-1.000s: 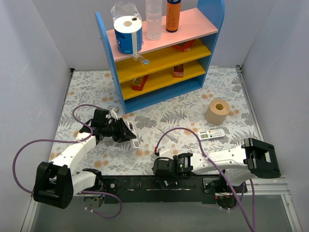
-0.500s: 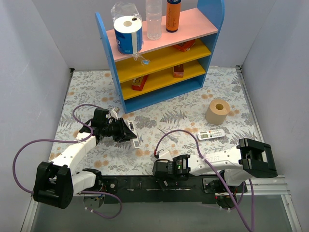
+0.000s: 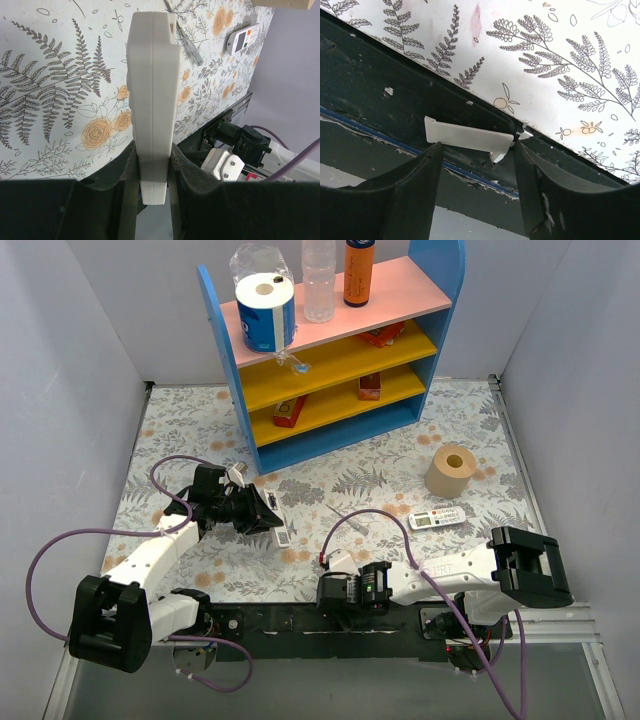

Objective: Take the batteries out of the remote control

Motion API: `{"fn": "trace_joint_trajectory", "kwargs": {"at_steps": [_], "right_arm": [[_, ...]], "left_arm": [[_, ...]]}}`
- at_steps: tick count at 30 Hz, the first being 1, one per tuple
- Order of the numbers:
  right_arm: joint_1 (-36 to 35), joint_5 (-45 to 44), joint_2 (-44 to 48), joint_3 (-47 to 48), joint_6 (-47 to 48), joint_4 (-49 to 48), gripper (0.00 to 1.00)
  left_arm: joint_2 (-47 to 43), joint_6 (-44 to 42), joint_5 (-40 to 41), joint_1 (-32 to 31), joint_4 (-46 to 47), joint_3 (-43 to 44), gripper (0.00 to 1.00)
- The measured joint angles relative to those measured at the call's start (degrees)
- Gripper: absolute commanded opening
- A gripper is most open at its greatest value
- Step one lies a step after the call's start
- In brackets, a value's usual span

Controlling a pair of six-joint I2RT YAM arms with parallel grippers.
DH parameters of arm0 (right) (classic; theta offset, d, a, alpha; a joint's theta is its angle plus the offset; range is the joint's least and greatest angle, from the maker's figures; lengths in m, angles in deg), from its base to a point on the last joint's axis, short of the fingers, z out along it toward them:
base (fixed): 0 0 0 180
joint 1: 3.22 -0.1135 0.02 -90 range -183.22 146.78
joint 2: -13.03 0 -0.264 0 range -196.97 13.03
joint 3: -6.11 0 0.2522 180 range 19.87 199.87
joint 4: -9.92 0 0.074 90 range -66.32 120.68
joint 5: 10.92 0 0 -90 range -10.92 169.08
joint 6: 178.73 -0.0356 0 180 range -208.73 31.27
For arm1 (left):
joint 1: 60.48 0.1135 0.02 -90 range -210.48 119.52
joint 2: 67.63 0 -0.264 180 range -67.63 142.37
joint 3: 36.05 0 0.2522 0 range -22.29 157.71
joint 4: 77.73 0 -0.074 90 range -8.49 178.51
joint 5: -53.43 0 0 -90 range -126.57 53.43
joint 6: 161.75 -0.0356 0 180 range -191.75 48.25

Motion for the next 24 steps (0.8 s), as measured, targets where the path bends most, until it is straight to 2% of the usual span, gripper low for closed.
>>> {"fn": "trace_joint_trajectory", "kwargs": {"at_steps": [5,9,11,15,17,19,20,21,24], "right_arm": [[-0.5,-0.5,0.0,1.1,-0.1,1.4,0.59],[-0.6,-1.8,0.7,3.0,0.1,1.4,0.42],[-0.6,-2.8,1.7,3.4,0.2,1.4,0.38],[-0.3,-5.1,4.1,3.6,0.7,1.4,0.24],[0.2,-6.2,5.5,3.6,1.3,1.0,0.22],[0.9,-6.8,6.7,3.5,1.8,0.3,0.29],[1.4,-6.9,7.3,3.3,1.9,-0.3,0.37],[2.0,-6.9,7.8,3.2,1.9,-0.6,0.54],[3.2,-6.8,8.7,3.2,0.9,-0.4,0.71]], "left_arm": [[-0.7,0.0,0.0,0.0,0.0,0.0,0.0],[-0.7,0.0,-0.1,0.0,0.0,-0.1,0.0],[-0.6,0.0,-0.3,0.0,0.1,-0.1,0.0],[0.4,0.0,-0.4,0.0,0.1,-0.1,0.0],[0.7,0.0,-0.3,0.0,0.1,-0.1,0.0],[0.7,0.1,-0.3,0.0,0.1,-0.1,0.0],[0.7,0.2,-0.3,0.0,0.1,-0.1,0.0],[0.7,0.2,-0.2,0.0,0.1,-0.1,0.0],[0.7,0.2,0.0,0.0,0.0,-0.1,0.0]]}}
